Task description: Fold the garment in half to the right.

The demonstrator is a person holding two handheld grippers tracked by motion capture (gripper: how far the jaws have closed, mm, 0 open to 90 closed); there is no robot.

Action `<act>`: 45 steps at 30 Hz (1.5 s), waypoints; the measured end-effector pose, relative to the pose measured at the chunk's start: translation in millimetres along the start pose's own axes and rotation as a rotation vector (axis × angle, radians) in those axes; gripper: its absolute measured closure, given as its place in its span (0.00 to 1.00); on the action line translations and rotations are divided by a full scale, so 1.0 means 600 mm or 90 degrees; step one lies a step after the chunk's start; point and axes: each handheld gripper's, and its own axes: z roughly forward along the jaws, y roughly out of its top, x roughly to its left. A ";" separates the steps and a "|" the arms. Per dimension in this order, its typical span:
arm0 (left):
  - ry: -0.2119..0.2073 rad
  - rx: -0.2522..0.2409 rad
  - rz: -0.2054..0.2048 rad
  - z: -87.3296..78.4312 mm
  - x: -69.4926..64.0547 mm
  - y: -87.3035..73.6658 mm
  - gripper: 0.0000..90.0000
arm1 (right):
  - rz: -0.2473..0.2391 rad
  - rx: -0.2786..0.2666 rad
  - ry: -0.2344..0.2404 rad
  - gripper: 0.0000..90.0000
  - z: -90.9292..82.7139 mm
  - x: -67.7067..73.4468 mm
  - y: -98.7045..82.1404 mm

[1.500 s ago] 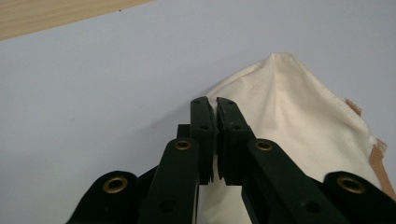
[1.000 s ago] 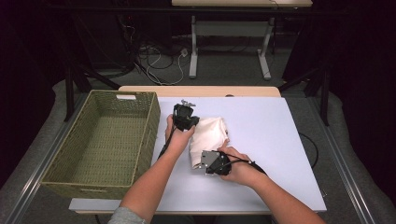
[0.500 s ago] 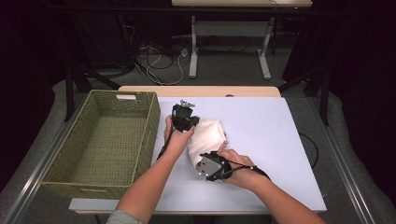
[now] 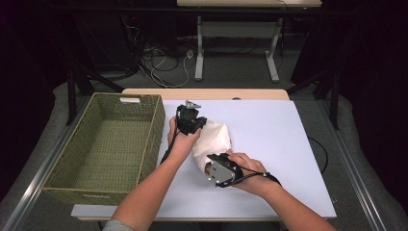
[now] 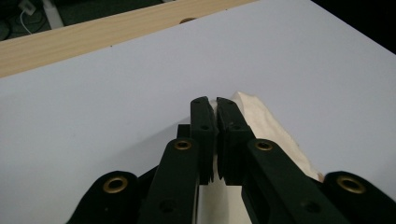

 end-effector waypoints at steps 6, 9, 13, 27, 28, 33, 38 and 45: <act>0.014 -0.002 -0.006 -0.015 -0.007 0.014 0.96 | 0.002 -0.024 -0.020 0.87 -0.017 -0.004 0.004; 0.023 -0.001 -0.010 -0.025 -0.009 0.024 0.96 | 0.005 -0.031 -0.029 0.87 -0.025 -0.007 0.005; 0.025 -0.006 -0.006 -0.038 -0.016 0.033 0.96 | 0.022 -0.046 -0.042 0.87 -0.034 -0.011 0.007; 0.033 0.012 0.004 -0.080 -0.045 0.045 0.96 | 0.009 -0.079 -0.063 0.87 -0.054 -0.017 0.028; 0.034 0.011 0.004 -0.081 -0.046 0.044 0.96 | 0.011 -0.081 -0.063 0.87 -0.055 -0.018 0.029; 0.033 0.020 0.005 -0.093 -0.049 0.040 0.96 | 0.019 -0.091 -0.055 0.87 -0.056 -0.017 0.034; 0.014 0.027 -0.017 -0.106 -0.049 0.029 0.96 | 0.027 -0.096 -0.055 0.87 -0.061 -0.015 0.038; 0.013 0.026 -0.020 -0.129 -0.045 0.016 0.96 | 0.022 -0.108 -0.052 0.87 -0.063 -0.013 0.046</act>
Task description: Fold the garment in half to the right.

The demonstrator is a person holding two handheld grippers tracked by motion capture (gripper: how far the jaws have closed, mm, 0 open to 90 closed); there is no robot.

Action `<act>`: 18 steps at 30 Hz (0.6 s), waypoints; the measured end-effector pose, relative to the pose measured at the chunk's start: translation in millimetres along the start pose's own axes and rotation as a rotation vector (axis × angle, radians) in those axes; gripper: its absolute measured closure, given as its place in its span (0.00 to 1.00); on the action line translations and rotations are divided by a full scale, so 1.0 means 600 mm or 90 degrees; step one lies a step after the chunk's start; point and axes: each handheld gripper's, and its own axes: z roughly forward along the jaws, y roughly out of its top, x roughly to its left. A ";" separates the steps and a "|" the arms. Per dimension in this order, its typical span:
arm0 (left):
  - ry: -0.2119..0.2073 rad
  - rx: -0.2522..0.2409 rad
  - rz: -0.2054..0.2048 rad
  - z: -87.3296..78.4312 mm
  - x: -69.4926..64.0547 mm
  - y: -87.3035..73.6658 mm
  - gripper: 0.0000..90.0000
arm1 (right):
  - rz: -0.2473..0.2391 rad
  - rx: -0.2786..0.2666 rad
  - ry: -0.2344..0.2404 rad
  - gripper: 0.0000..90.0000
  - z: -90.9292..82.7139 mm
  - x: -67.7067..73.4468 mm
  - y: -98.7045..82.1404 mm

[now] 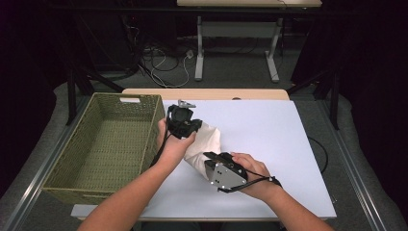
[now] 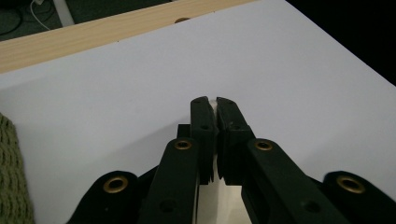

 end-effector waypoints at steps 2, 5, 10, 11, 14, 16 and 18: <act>-0.004 -0.002 -0.008 -0.007 0.002 -0.003 0.96 | -0.004 -0.003 0.002 0.87 0.000 0.001 0.003; -0.005 -0.004 -0.010 -0.019 0.004 -0.009 0.96 | -0.006 -0.008 0.003 0.87 0.000 0.003 0.009; -0.004 -0.004 -0.010 -0.036 0.010 -0.014 0.96 | -0.010 -0.016 0.006 0.87 0.003 0.006 0.016; -0.005 -0.003 -0.013 -0.040 0.013 -0.014 0.96 | -0.006 -0.018 0.008 0.87 0.004 0.008 0.017; 0.002 -0.004 -0.019 -0.048 0.019 -0.018 0.96 | -0.008 -0.021 0.007 0.87 0.009 0.009 0.022; 0.003 -0.005 -0.022 -0.055 0.024 -0.020 0.96 | -0.009 -0.025 0.010 0.87 0.011 0.011 0.026; 0.008 -0.005 -0.024 -0.062 0.029 -0.023 0.96 | -0.013 -0.030 0.014 0.87 0.014 0.012 0.030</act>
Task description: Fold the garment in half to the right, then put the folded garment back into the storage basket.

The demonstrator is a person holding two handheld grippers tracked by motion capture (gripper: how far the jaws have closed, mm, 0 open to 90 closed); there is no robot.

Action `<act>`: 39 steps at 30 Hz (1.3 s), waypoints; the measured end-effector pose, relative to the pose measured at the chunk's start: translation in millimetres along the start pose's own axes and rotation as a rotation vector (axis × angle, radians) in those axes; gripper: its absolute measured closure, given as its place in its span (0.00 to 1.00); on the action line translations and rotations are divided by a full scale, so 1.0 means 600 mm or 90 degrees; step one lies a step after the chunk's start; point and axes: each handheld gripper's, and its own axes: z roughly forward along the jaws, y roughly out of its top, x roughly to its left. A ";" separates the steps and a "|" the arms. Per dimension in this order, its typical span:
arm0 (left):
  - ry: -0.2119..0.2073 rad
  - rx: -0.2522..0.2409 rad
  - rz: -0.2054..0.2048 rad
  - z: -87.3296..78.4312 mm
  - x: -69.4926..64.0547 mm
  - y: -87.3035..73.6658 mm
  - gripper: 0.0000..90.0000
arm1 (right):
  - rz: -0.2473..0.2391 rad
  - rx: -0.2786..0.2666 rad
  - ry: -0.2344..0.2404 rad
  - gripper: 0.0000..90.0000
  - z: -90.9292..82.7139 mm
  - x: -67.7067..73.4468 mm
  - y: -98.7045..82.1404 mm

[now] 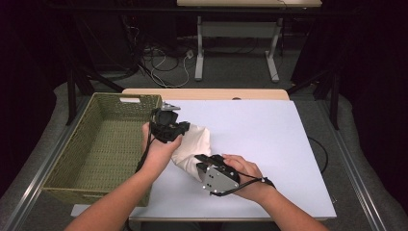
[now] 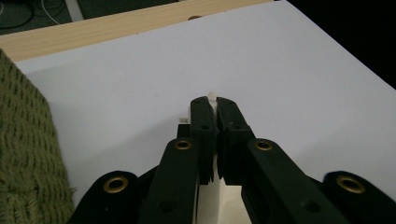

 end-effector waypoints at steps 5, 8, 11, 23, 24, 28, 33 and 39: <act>0.008 -0.002 -0.009 -0.015 0.016 -0.002 0.96 | -0.001 -0.006 0.003 0.87 0.006 0.000 0.010; 0.011 -0.005 -0.012 -0.023 0.024 0.002 0.96 | -0.001 -0.012 0.003 0.87 0.011 -0.002 0.016; 0.016 -0.008 -0.016 -0.031 0.033 0.008 0.96 | 0.003 -0.016 0.004 0.87 0.016 -0.004 0.022; 0.030 0.002 -0.024 -0.042 0.057 0.028 0.96 | 0.008 -0.029 0.001 0.87 0.028 -0.014 0.044; 0.029 0.003 -0.023 -0.043 0.057 0.030 0.96 | 0.008 -0.031 0.002 0.87 0.030 -0.014 0.046; 0.032 0.003 -0.021 -0.047 0.056 0.039 0.96 | 0.011 -0.032 0.005 0.87 0.034 -0.018 0.049; 0.041 0.010 -0.012 -0.054 0.063 0.050 0.96 | 0.016 -0.038 -0.001 0.87 0.039 -0.027 0.053; 0.050 0.012 -0.016 -0.067 0.074 0.069 0.96 | 0.015 -0.044 -0.005 0.87 0.044 -0.030 0.067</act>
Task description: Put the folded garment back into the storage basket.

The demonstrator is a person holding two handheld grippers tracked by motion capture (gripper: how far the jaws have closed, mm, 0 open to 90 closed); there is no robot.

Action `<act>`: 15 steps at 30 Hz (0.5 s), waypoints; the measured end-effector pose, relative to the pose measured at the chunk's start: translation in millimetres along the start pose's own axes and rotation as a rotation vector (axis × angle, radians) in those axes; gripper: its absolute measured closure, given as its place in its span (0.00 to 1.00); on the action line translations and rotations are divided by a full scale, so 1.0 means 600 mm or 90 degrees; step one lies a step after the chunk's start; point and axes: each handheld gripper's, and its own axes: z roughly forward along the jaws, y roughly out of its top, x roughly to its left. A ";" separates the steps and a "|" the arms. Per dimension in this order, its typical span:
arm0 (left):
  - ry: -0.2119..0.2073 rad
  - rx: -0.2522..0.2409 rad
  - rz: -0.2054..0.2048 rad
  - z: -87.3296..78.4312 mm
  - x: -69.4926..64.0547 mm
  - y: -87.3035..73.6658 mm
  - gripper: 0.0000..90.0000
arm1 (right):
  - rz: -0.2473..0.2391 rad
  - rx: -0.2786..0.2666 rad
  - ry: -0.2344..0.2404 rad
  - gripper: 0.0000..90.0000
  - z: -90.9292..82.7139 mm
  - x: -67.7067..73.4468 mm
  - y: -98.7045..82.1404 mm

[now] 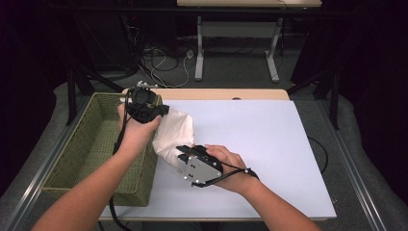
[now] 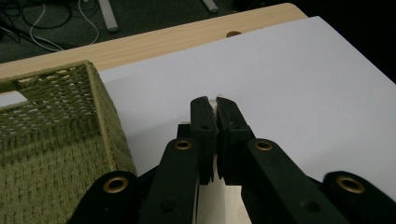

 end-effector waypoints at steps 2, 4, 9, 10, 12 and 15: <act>0.005 0.001 0.003 -0.004 0.004 0.006 0.96 | 0.000 -0.004 -0.004 0.87 0.003 -0.001 0.006; 0.006 0.002 -0.001 -0.005 0.008 0.011 0.96 | -0.004 -0.008 -0.004 0.87 0.007 -0.006 0.011; 0.003 0.012 -0.008 -0.007 0.023 0.024 0.96 | 0.008 -0.010 -0.011 0.87 0.018 -0.016 0.022; 0.007 0.011 -0.007 -0.008 0.026 0.027 0.96 | 0.002 -0.013 -0.013 0.87 0.021 -0.019 0.025; 0.013 0.009 -0.008 -0.010 0.034 0.034 0.96 | 0.005 -0.014 -0.016 0.87 0.026 -0.023 0.030; 0.009 0.012 -0.025 -0.011 0.047 0.040 0.96 | 0.005 -0.016 -0.016 0.87 0.033 -0.027 0.039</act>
